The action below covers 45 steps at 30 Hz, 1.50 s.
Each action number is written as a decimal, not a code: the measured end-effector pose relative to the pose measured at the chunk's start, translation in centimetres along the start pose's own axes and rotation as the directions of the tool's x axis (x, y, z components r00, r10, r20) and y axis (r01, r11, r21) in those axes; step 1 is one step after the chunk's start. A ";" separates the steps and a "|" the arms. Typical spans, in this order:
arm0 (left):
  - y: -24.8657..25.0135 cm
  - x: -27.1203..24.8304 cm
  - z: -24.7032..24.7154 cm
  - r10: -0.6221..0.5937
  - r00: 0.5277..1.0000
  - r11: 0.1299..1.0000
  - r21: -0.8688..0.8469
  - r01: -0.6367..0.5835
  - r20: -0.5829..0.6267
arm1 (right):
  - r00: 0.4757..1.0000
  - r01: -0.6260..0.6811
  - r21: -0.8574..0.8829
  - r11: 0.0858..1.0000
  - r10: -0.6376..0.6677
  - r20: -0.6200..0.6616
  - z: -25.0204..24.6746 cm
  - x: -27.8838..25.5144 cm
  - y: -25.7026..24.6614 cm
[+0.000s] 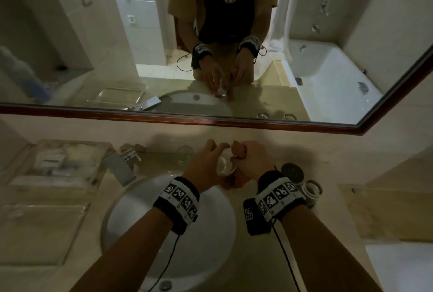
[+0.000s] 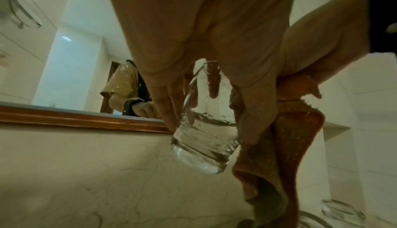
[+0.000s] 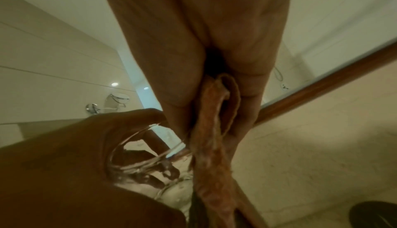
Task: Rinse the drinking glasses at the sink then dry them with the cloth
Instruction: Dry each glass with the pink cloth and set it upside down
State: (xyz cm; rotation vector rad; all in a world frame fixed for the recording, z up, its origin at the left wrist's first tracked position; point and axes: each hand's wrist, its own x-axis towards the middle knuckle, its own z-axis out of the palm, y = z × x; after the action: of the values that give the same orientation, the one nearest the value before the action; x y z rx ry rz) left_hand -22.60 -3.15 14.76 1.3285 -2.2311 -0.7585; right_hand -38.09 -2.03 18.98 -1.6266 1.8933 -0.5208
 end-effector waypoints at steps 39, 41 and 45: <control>-4.2 -4.6 -9.4 -0.083 0.881 0.958 0.207 0.199 -0.465 | 0.998 0.052 0.173 0.984 -0.059 0.038 1.5 -2.7 -3.8; -4.6 -4.4 -8.8 -0.278 0.841 0.961 -0.122 0.250 -0.464 | 0.994 0.088 0.332 0.939 -0.103 0.029 1.9 -2.9 -3.9; -4.0 -4.4 -8.2 -0.551 0.783 0.760 -0.561 0.328 -0.289 | 0.966 0.227 0.565 0.793 -0.259 -0.024 2.1 -4.0 -5.1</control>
State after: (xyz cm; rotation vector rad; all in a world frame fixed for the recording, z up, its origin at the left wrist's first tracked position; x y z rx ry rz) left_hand -12.99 -2.73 17.97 1.5922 -1.2500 -0.9829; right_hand -32.49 1.13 21.31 -1.4534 1.3063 -1.0266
